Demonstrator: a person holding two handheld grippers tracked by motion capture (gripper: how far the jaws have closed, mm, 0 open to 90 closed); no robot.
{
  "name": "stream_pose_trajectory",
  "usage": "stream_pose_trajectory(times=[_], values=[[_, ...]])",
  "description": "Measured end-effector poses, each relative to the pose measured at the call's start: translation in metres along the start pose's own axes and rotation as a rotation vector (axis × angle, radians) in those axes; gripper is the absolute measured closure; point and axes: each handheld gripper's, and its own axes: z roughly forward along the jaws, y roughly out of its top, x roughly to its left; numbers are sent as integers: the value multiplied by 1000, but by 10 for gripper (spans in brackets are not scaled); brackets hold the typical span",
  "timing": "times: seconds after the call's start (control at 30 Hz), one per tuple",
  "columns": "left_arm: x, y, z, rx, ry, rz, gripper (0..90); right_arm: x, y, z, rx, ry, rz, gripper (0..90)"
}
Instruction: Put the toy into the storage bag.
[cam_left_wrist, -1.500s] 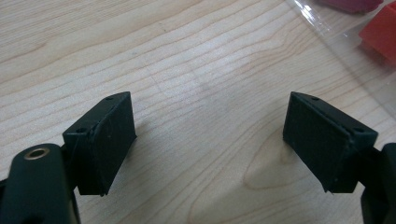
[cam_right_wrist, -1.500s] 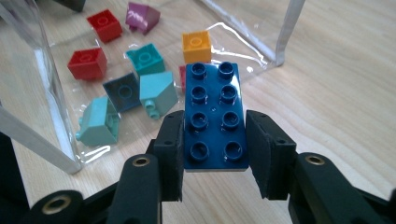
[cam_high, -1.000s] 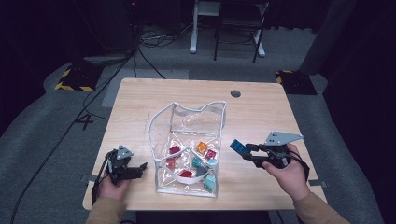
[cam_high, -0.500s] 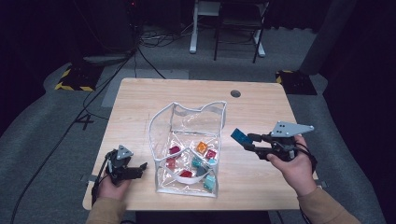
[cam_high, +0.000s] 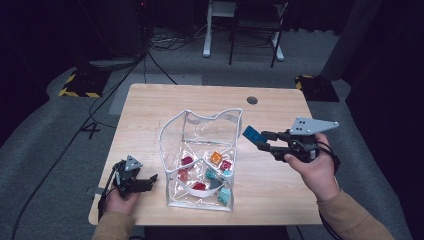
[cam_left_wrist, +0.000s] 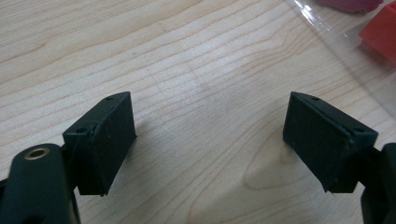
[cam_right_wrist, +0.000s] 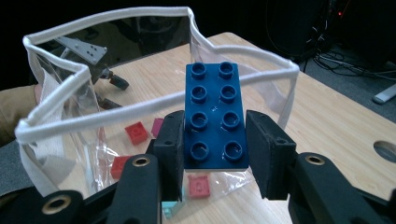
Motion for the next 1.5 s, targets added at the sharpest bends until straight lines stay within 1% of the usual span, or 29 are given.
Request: stream_pose_trajectory(times=[0.4, 0.7, 0.9, 1.07, 1.3, 1.5], values=[[0, 0, 0, 1, -2, 0, 173, 6, 29, 17, -23, 30, -28, 595], [0, 0, 0, 1, -2, 0, 172, 13, 48, 35, -34, 62, -44, 595], [0, 0, 0, 1, -2, 0, 172, 16, 55, 49, -37, 82, -46, 595], [0, 0, 0, 1, -2, 0, 172, 19, 59, 64, -49, 110, -36, 595], [0, 0, 0, 1, -2, 1, 172, 25, 62, 87, -35, 139, -32, 595], [0, 0, 0, 1, -2, 0, 172, 30, 63, 103, -10, 160, -25, 595]])
